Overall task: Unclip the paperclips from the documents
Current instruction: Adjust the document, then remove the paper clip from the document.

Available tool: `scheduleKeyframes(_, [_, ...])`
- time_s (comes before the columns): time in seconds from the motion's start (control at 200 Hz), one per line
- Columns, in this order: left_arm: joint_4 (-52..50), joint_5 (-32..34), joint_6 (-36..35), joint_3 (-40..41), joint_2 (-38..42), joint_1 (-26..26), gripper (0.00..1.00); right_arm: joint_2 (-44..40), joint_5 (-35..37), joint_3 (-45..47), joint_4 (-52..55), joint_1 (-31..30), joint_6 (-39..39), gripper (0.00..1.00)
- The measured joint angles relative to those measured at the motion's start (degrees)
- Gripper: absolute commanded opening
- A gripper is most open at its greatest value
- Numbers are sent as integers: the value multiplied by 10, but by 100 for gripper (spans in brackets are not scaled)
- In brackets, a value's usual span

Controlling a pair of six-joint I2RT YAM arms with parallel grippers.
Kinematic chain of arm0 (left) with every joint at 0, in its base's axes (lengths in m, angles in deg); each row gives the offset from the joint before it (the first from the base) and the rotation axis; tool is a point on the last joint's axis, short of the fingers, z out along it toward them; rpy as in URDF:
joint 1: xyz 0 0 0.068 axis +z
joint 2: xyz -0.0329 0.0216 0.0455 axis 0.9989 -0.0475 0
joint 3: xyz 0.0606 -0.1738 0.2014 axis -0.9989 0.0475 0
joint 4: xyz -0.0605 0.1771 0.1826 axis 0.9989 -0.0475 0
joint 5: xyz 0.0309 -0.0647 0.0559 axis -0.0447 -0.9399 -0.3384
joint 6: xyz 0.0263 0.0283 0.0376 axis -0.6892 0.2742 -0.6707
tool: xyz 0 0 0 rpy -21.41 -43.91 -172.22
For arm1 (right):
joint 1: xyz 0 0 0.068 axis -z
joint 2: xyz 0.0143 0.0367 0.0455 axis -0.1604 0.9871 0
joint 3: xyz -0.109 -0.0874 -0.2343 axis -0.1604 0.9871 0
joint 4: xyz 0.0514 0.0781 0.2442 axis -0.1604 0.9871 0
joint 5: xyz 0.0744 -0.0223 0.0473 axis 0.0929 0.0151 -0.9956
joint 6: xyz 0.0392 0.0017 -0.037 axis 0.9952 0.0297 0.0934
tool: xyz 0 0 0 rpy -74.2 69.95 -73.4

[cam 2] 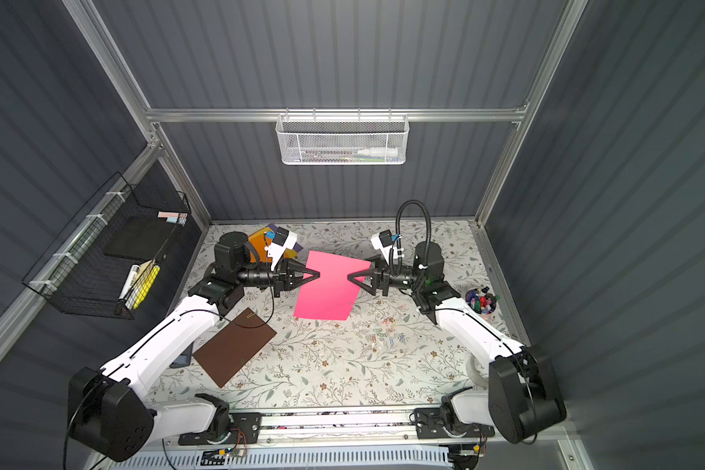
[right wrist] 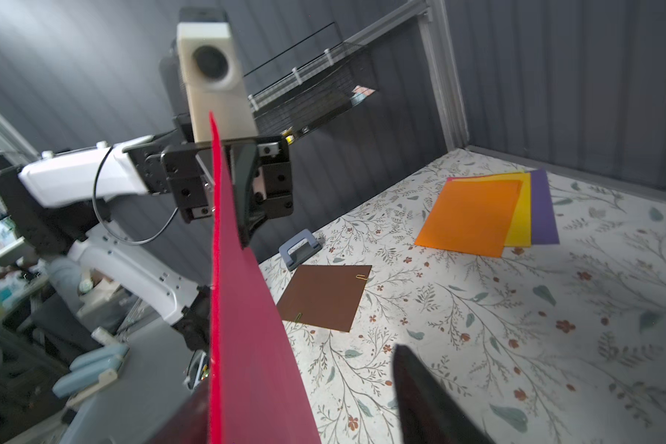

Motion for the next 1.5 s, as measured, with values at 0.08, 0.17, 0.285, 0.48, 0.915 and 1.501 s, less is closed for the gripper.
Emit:
scheduleKeyframes(0.08, [0,-2,0,0,0,0,0,-1,-20,-5,-4,-5,5,2])
scheduleKeyframes(0.17, [0,-1,0,0,0,0,3,-2,-33,-8,2,-7,8,0])
scheduleKeyframes(0.285, [0,-2,2,1,-2,0,27,-2,-42,-18,14,-7,8,0])
scheduleKeyframes(0.48, [12,-22,12,21,-8,0,32,-2,-45,-61,40,-7,4,0])
scheduleKeyframes(0.915, [71,-25,62,40,-6,0,0,25,-51,-67,72,-7,13,62])
scheduleKeyframes(1.501, [102,-17,84,40,0,5,0,-31,-46,50,26,-24,59,43])
